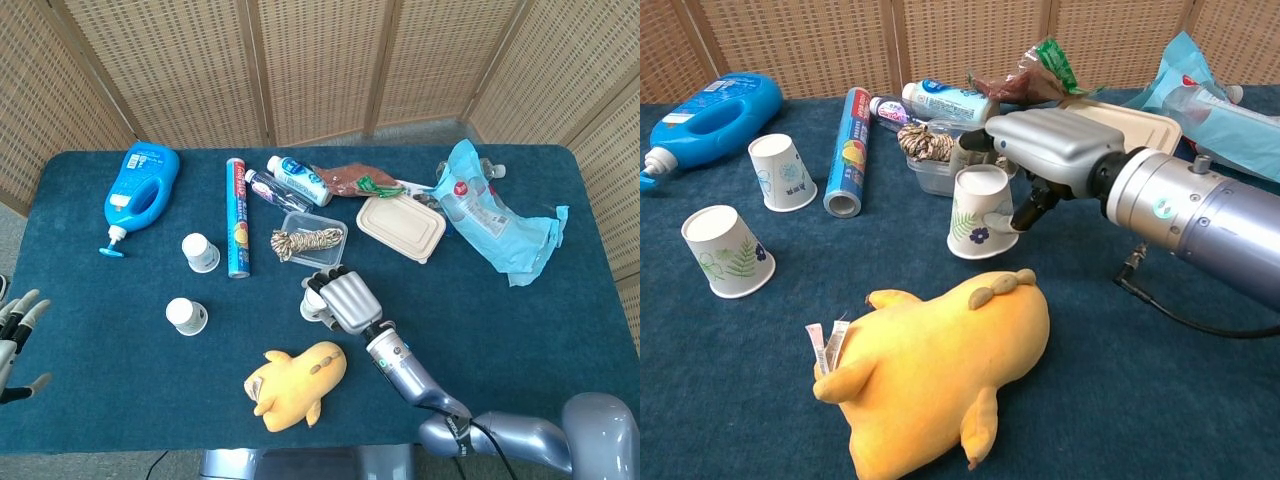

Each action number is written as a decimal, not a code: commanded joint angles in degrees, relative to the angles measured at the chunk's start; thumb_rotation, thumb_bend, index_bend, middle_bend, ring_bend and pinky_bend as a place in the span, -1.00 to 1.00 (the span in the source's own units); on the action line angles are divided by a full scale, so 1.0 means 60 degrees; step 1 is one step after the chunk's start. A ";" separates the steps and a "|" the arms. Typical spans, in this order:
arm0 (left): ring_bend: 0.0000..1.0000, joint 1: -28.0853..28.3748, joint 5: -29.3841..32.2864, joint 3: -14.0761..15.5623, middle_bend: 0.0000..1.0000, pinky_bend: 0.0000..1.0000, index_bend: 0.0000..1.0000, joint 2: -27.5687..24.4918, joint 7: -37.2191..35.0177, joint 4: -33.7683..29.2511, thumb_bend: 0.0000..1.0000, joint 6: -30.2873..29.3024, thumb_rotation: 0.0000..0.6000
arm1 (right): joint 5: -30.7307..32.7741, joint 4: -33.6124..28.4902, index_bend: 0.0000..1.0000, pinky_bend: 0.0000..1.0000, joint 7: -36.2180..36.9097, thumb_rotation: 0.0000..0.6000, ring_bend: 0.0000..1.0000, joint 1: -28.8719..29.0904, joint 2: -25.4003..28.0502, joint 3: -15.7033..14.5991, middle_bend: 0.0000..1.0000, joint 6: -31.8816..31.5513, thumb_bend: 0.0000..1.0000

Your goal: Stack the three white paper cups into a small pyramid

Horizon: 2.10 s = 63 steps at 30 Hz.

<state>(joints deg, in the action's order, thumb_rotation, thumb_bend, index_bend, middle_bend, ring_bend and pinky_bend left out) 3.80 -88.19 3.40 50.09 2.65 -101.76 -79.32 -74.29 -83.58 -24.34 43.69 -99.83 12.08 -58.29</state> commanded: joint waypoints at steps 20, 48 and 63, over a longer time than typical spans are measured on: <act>-1.00 -0.0028 -0.0070 0.0022 -1.00 -1.00 -1.00 -0.0088 -0.0244 0.0022 -0.51 -0.0097 1.00 | 0.0253 0.0750 -0.87 -0.32 -0.0798 1.00 -0.45 0.0349 -0.0620 -0.0098 -0.29 -0.0031 -0.23; -1.00 -0.0064 -0.0264 0.0089 -1.00 -1.00 -1.00 -0.0109 -0.0310 -0.0017 -0.51 -0.0193 1.00 | -0.1451 -0.0710 -1.00 -0.32 0.2039 1.00 -0.46 -0.0852 0.1815 -0.0384 -0.39 -0.1862 -0.58; -1.00 -0.0069 -0.0324 -0.0017 -1.00 -1.00 -1.00 -0.0309 -0.0469 -0.0244 -0.51 -0.0420 1.00 | -0.2540 0.0901 -1.00 -0.32 0.5226 1.00 -0.46 -0.2427 0.3241 -0.1103 -0.41 -0.3737 -0.80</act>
<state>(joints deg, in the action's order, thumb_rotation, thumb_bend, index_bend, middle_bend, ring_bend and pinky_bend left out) 3.34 -90.12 3.36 48.31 -0.09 -103.16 -81.78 -88.82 -80.48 4.32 31.13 -81.64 6.54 -78.73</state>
